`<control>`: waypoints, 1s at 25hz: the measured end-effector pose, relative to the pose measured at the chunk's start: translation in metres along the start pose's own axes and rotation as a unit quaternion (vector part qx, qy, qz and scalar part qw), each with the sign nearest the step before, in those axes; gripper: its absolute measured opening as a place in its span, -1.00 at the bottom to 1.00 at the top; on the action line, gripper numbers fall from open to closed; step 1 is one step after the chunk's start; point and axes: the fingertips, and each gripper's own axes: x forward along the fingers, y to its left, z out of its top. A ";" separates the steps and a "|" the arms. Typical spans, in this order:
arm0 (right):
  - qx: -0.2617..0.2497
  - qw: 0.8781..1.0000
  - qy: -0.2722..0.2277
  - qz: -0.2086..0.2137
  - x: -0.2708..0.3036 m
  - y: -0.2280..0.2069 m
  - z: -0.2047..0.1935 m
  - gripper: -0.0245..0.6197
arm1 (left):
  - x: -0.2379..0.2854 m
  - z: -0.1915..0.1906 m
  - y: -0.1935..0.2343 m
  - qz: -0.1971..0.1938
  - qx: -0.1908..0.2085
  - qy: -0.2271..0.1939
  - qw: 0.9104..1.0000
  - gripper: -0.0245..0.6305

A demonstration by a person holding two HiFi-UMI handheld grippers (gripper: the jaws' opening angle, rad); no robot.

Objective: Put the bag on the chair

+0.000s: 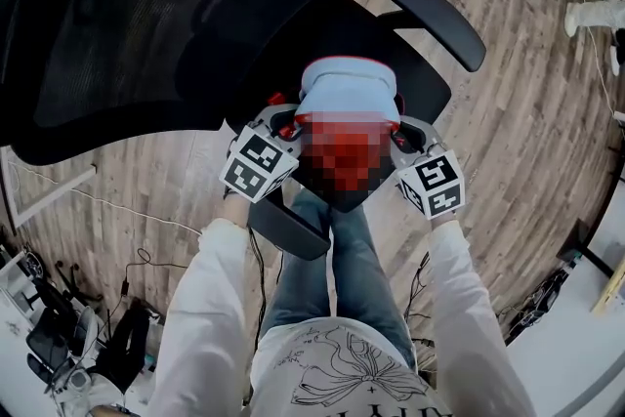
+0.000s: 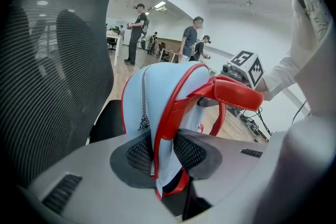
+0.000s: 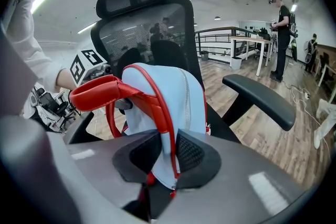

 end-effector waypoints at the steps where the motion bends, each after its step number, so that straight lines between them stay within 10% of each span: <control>1: 0.000 1.000 -0.001 0.000 0.001 0.000 0.000 -0.67 | 0.001 -0.001 0.000 0.000 -0.003 -0.003 1.000 -0.62; 19: 0.001 1.000 -0.006 -0.025 -0.028 0.005 -0.009 -0.21 | -0.021 -0.013 -0.015 0.020 -0.053 -0.033 0.998 -0.35; 25: 0.018 0.997 -0.045 -0.053 -0.067 0.002 0.011 -0.21 | -0.069 0.013 -0.007 0.073 -0.102 -0.107 0.986 -0.35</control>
